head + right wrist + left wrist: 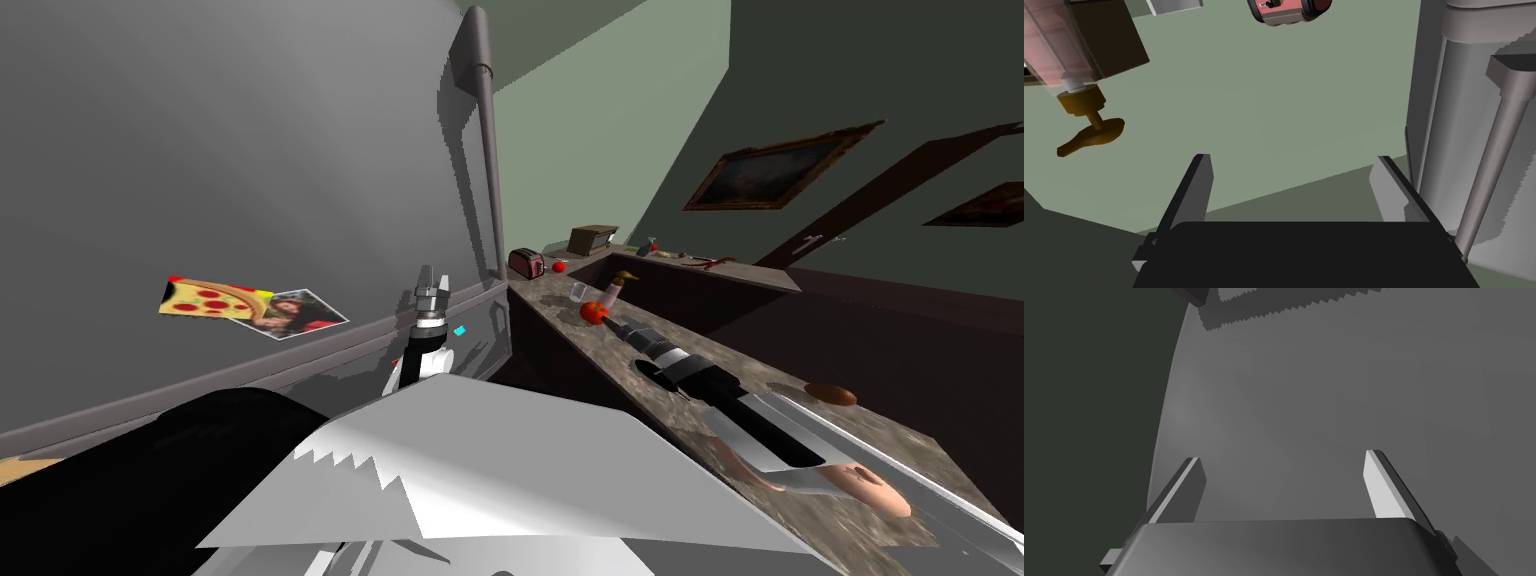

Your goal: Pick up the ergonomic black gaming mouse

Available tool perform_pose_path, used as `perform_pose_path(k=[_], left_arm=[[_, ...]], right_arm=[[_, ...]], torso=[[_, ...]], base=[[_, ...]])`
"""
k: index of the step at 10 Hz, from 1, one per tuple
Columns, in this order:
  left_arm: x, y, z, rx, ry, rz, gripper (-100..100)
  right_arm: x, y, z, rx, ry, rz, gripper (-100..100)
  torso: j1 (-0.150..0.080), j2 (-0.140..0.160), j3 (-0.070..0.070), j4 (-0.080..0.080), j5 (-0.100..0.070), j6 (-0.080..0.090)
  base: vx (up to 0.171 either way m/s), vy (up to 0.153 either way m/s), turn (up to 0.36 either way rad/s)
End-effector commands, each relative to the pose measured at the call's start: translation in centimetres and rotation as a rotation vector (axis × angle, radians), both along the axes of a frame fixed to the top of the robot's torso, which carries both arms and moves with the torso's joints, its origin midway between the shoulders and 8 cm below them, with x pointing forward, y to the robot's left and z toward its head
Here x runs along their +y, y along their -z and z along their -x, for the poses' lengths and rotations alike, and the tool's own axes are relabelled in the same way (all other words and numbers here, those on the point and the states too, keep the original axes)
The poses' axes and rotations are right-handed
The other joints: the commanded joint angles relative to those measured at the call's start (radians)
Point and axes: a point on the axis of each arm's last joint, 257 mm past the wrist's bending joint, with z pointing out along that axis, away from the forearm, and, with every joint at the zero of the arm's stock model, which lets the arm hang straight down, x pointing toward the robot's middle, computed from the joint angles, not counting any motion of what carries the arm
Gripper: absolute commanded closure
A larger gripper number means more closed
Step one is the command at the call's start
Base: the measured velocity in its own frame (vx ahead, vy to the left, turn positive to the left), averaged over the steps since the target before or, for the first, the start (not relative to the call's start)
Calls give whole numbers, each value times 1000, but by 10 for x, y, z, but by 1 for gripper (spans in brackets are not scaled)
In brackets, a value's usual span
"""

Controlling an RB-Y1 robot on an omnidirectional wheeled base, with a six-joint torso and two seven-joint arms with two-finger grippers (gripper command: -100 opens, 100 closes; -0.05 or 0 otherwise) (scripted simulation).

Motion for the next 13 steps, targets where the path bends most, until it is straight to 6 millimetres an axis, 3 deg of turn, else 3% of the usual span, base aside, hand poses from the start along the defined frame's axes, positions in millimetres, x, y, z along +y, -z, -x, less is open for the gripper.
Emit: perform_pose_path(k=[1, 4, 5, 6, 7, 8, 9, 10, 13], left_arm=[[0, 0, 0, 0, 0, 0, 0], [0, 0, 0, 0, 0, 0, 0], [0, 0, 0, 0, 0, 0, 0], [0, 0, 0, 0, 0, 0, 0], [0, 0, 0, 0, 0, 0, 0], [0, 0, 0, 0, 0, 0, 0], [0, 0, 0, 0, 0, 0, 0], [0, 0, 0, 0, 0, 0, 0], [0, 0, 0, 0, 0, 0, 0]], right_arm=[[-3, 8, 0, 22, -14, 45, -100], [-22, 40, 9, 108, -33, 161, -100], [-22, 39, 9, 111, -42, 177, -100], [-33, 56, 16, 156, -48, 224, -100], [-33, 55, 15, 159, -58, 241, -100], [-44, 72, 24, 205, -63, 283, -100], [-44, 71, 23, 208, -74, 302, -100], [-56, 87, 33, 256, -83, 348, -100], [-69, 100, 42, 308, -108, 417, -100]], torso=[[0, 0, 0, 0, 0, 0], [0, 1, 0, 0, 0, 0], [0, 1, 0, 0, 0, 0], [0, 1, 1, 0, 0, 0], [-1, 1, 1, 0, 0, 0], [-1, 1, 1, 0, 0, 1], [-1, 2, 1, 0, 0, 0], [-1, 2, 1, 0, 0, 0], [-2, 2, 1, 1, 0, 0]], base=[[16, -10, 55], [10, -12, 85], [5, -15, 56], [2, -18, 103], [-1, -21, 49], [-4, -25, 99], [-5, -22, 54], [-6, -23, 98], [-11, -29, 69]])
